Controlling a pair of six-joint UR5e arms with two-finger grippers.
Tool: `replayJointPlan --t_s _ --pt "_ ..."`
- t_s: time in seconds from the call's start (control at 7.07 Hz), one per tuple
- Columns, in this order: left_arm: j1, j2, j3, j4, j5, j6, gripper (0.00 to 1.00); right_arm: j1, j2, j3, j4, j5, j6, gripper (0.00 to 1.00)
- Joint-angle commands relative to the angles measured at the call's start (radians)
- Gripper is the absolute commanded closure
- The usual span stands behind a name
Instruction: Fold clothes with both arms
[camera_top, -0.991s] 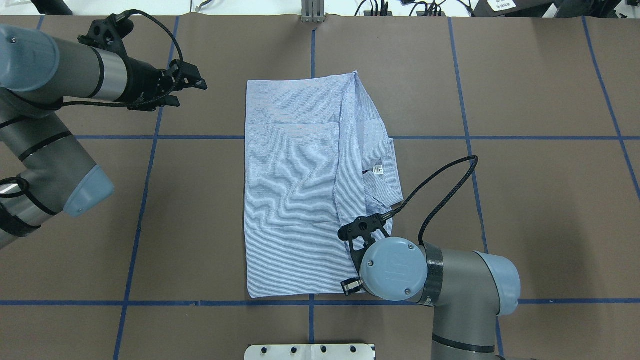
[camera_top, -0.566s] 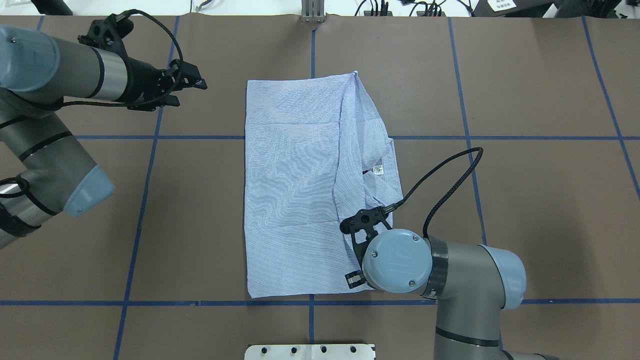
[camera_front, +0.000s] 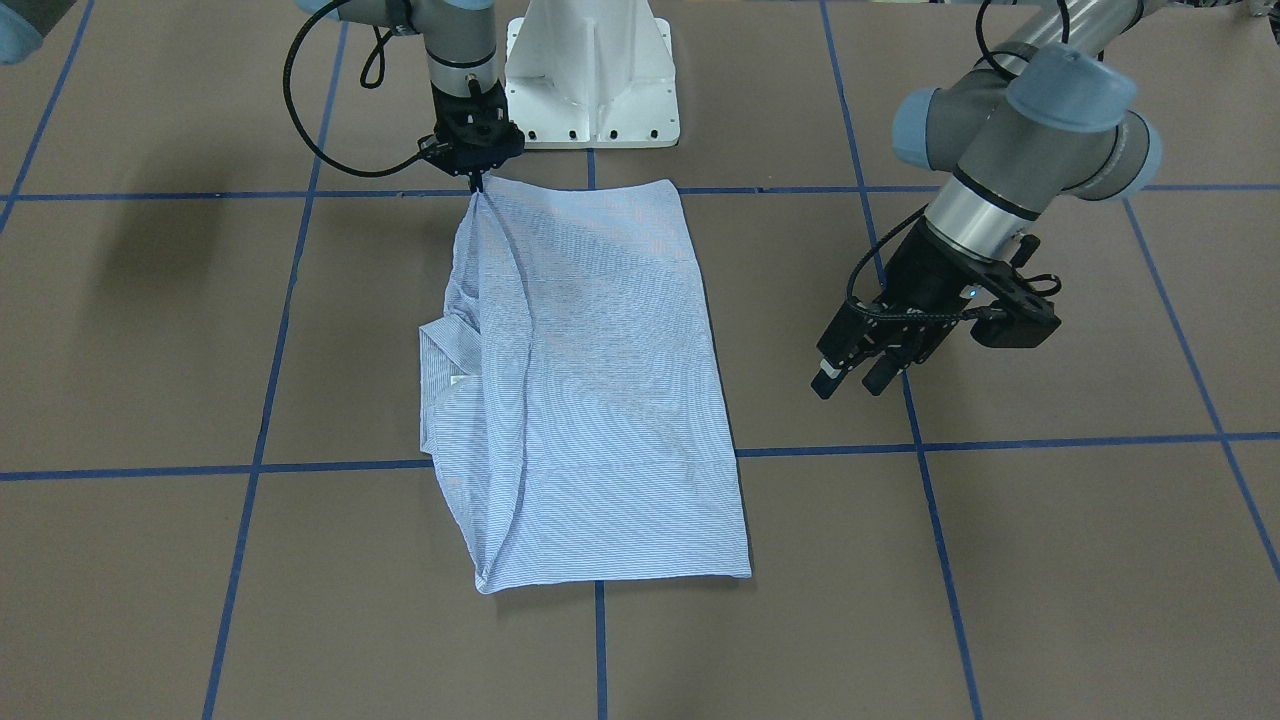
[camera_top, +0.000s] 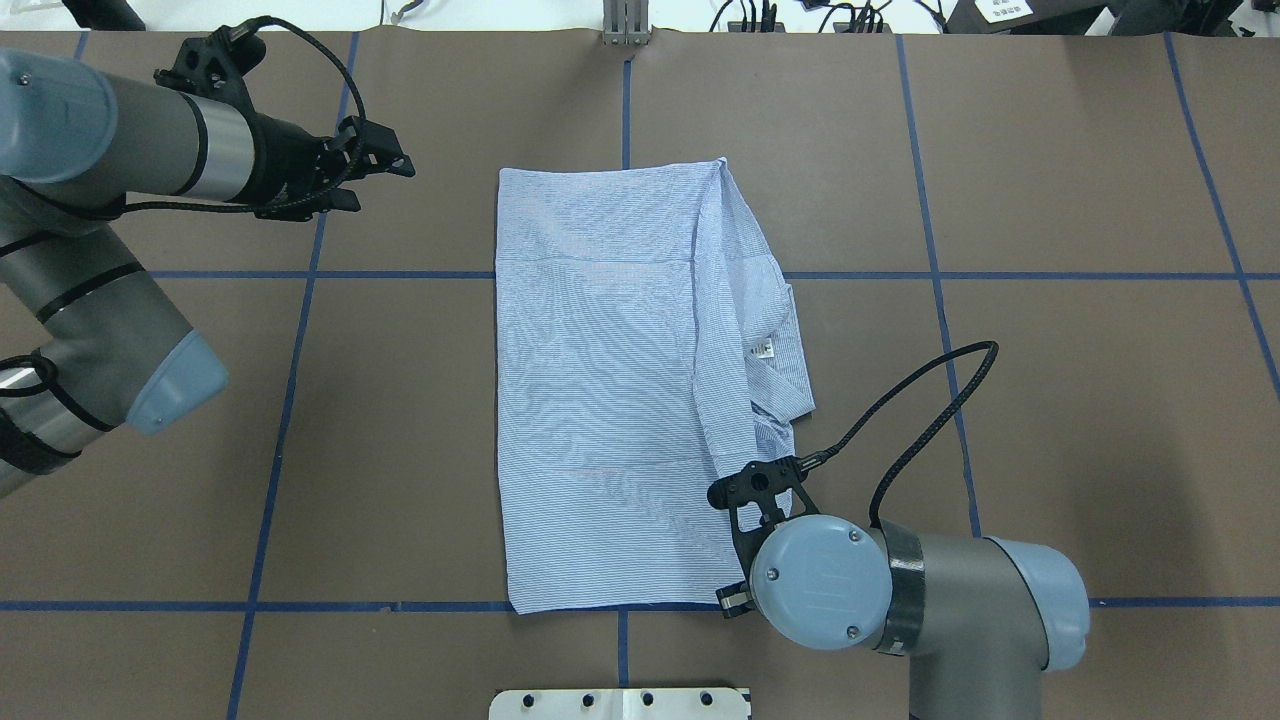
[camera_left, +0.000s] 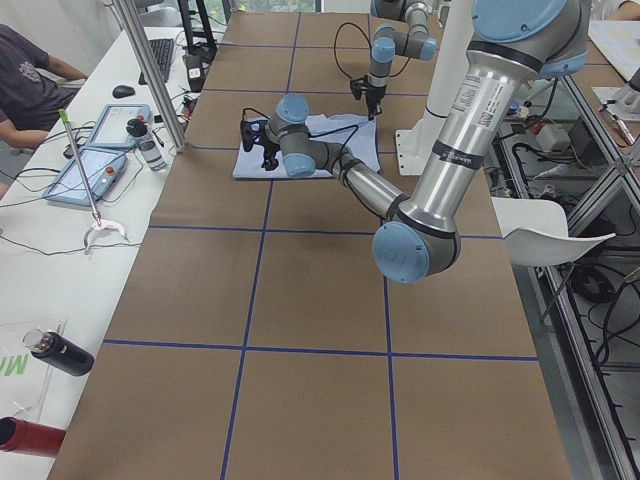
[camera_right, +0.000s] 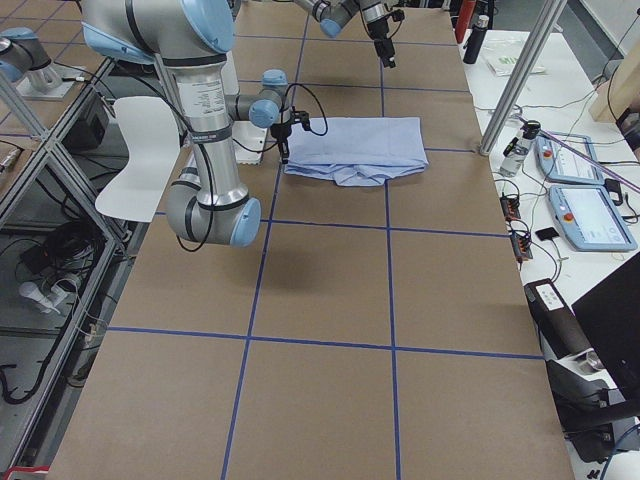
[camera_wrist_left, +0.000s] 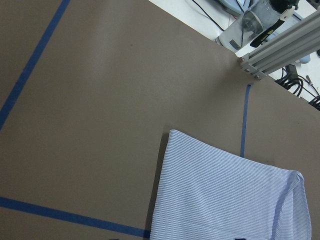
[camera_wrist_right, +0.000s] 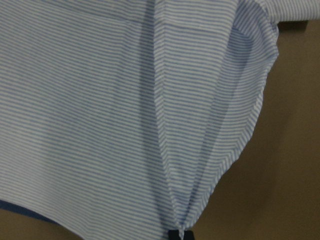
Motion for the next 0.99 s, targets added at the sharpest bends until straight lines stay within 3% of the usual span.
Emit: replayJointPlan --t_s 0.0,0.85 --pt "0.000 0.000 -0.001 0.000 0.002 -0.001 0.19 0.003 -0.005 0.004 0.002 -0.005 0.018 0.01" --pt "0.000 0.000 -0.001 0.000 0.001 -0.001 0.18 0.063 0.008 -0.042 -0.002 -0.005 -0.062 0.00"
